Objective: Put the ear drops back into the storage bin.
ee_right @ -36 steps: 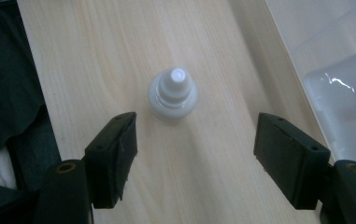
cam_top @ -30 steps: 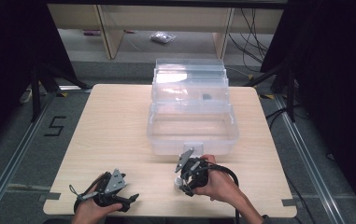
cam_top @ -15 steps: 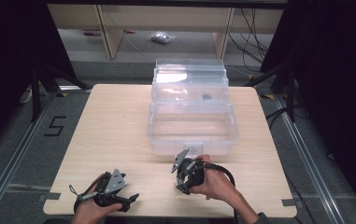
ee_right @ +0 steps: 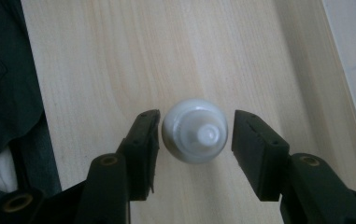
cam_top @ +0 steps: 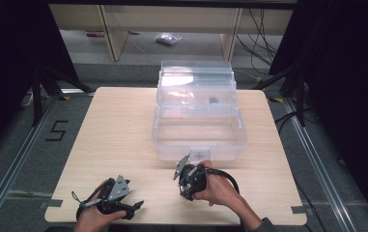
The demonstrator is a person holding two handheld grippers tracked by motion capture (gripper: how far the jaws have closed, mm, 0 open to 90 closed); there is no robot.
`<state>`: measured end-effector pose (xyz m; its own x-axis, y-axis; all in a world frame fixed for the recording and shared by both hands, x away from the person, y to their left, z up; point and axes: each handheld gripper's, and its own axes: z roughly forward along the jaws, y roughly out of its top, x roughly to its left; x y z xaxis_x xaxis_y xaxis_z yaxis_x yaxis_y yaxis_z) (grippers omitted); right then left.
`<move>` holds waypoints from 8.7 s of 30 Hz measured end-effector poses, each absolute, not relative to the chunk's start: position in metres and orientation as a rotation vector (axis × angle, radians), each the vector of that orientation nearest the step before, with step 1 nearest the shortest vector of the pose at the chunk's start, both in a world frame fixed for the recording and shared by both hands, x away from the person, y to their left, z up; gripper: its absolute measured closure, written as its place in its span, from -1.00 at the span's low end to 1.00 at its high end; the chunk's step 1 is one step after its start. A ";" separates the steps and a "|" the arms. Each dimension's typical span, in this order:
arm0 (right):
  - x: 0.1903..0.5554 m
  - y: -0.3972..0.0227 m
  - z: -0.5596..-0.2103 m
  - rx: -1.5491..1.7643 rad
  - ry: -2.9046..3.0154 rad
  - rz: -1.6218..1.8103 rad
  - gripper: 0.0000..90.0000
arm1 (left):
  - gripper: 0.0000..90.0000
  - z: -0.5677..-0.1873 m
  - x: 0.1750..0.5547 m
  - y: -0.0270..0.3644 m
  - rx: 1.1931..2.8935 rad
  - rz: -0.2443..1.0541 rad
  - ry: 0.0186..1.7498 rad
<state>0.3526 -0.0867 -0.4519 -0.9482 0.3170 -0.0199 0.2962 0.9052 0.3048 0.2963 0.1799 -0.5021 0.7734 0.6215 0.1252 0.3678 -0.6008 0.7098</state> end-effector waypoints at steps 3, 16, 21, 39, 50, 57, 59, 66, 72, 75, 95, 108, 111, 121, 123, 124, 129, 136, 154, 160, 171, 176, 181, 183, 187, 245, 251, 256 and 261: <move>0.356 -0.086 -0.455 0.416 3.004 0.481 0.22 | -0.65 -0.502 0.296 0.180 2.270 0.465 0.733; 0.356 -0.090 -0.441 0.409 2.969 0.477 0.34 | -0.65 -0.501 0.296 0.181 2.281 0.465 0.726; 0.357 -0.095 -0.433 0.459 2.981 0.493 0.34 | -0.65 -0.502 0.297 0.180 2.272 0.471 0.735; 0.369 -0.125 -0.406 0.516 2.982 0.452 0.34 | -0.65 -0.503 0.296 0.180 2.264 0.469 0.735; 0.373 -0.142 -0.384 0.547 2.987 0.462 0.34 | -0.65 -0.502 0.296 0.180 2.271 0.471 0.734; 0.378 -0.153 -0.371 0.556 2.965 0.498 0.34 | -0.65 -0.503 0.297 0.180 2.274 0.470 0.736; 0.379 -0.156 -0.366 0.578 2.949 0.508 0.34 | -0.65 -0.503 0.296 0.180 2.275 0.468 0.735; 0.385 -0.171 -0.340 0.605 2.922 0.507 0.34 | -0.65 -0.503 0.297 0.180 2.274 0.467 0.738; 0.397 -0.179 -0.323 0.659 2.901 0.508 0.34 | -0.65 -0.503 0.297 0.180 2.273 0.467 0.737; 0.403 -0.182 -0.320 0.681 2.885 0.493 0.34 | -0.65 -0.503 0.296 0.180 2.275 0.467 0.737; 0.460 -0.198 -0.324 0.849 2.844 0.434 0.34 | -0.65 -0.503 0.296 0.180 2.271 0.460 0.739; 0.494 -0.202 -0.344 0.974 2.820 0.391 0.34 | -0.65 -0.503 0.297 0.180 2.269 0.461 0.736; 0.497 -0.202 -0.347 0.980 2.818 0.379 0.34 | -0.65 -0.503 0.297 0.180 2.274 0.464 0.736; 0.510 -0.204 -0.369 1.035 2.828 0.343 0.34 | -0.65 -0.503 0.296 0.179 2.272 0.458 0.734; 0.509 -0.203 -0.371 1.069 2.826 0.324 0.34 | -0.65 -0.503 0.296 0.179 2.270 0.460 0.736; 0.509 -0.203 -0.371 1.069 2.826 0.324 0.34 | -0.65 -0.503 0.296 0.179 2.263 0.456 0.740; 0.514 -0.203 -0.379 1.047 2.830 0.323 0.34 | -0.65 -0.503 0.297 0.180 2.278 0.456 0.737; 0.519 -0.201 -0.391 1.101 2.833 0.302 0.34 | -0.65 -0.504 0.295 0.179 2.268 0.456 0.748; 0.528 -0.200 -0.409 1.172 2.823 0.287 0.34 | -0.65 -0.503 0.296 0.180 2.282 0.459 0.728; 0.531 -0.199 -0.415 1.188 2.828 0.254 0.34 | -0.65 -0.503 0.296 0.180 2.284 0.461 0.730; 0.534 -0.197 -0.422 1.240 2.820 0.185 0.34 | -0.65 -0.503 0.297 0.180 2.287 0.458 0.727; 0.534 -0.197 -0.424 1.240 2.816 0.151 0.34 | -0.65 -0.502 0.297 0.180 2.289 0.453 0.725; 0.535 -0.198 -0.425 1.246 2.829 0.169 0.34 | -0.65 -0.503 0.296 0.180 2.284 0.462 0.725; 0.535 -0.197 -0.426 1.288 2.822 0.150 0.34 | -0.65 -0.503 0.296 0.179 2.274 0.455 0.739; 0.536 -0.198 -0.427 1.278 2.835 0.153 0.34 | -0.65 -0.503 0.296 0.180 2.287 0.460 0.726; 0.484 -0.221 -0.347 1.160 2.723 0.615 -0.30 | -0.65 -0.503 0.296 0.180 2.266 0.462 0.740; 0.467 -0.221 -0.341 1.147 2.698 0.679 -0.33 | -0.65 -0.503 0.296 0.179 2.264 0.454 0.740; 0.455 -0.223 -0.342 1.114 2.692 0.713 -0.35 | -0.65 -0.503 0.296 0.179 2.267 0.454 0.740; 0.442 -0.223 -0.343 1.109 2.686 0.761 -0.39 | -0.65 -0.504 0.296 0.179 2.267 0.463 0.741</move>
